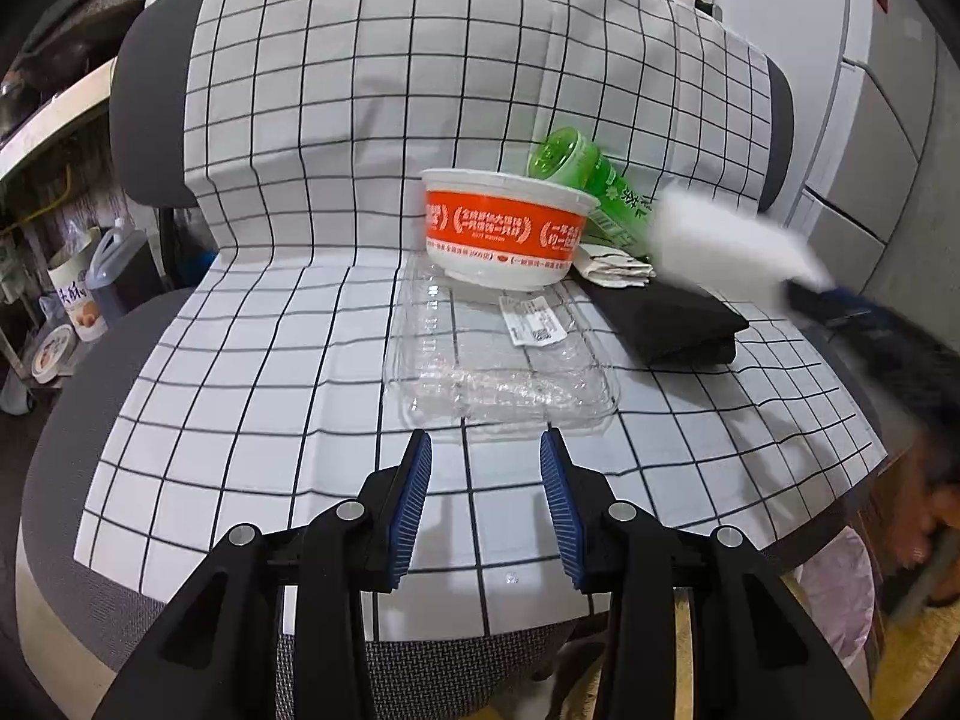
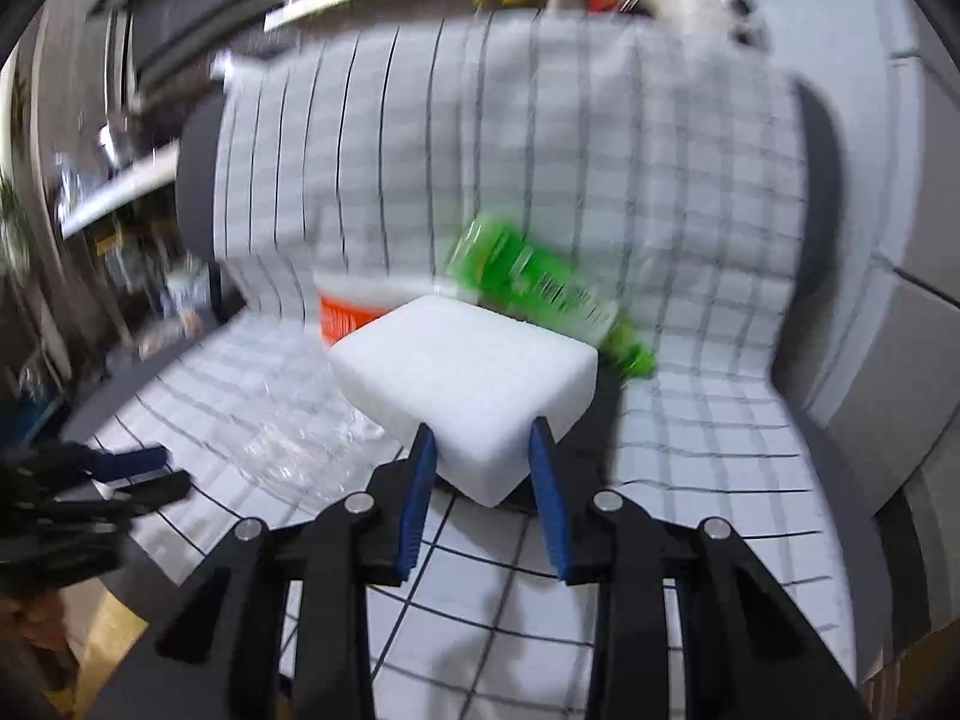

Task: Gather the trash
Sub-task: 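Grasp the orange-and-white noodle cup rim with the left gripper and lift it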

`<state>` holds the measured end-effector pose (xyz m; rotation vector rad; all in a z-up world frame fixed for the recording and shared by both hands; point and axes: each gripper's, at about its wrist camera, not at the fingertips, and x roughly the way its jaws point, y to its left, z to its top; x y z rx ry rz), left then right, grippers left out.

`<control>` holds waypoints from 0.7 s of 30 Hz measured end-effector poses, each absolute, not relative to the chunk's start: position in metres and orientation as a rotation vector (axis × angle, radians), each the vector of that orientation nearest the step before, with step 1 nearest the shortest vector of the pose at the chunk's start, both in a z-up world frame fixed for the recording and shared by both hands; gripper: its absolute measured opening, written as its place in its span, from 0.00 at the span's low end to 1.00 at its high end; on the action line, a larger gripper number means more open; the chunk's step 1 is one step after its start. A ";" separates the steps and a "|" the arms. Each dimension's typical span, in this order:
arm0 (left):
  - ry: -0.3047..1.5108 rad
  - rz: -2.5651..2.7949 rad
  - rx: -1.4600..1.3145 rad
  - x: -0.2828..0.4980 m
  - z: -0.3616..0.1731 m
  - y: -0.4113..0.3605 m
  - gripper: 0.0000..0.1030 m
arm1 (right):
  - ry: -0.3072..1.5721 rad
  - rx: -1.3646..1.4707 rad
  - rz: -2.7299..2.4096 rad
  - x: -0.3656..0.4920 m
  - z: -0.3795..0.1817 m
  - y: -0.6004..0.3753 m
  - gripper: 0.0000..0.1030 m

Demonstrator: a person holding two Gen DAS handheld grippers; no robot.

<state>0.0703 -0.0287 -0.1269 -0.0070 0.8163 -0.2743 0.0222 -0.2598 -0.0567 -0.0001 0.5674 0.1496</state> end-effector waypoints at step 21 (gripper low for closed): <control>0.782 -0.430 0.175 0.155 -0.133 -0.178 0.39 | 0.558 0.100 -0.161 -0.037 -0.068 -0.364 0.34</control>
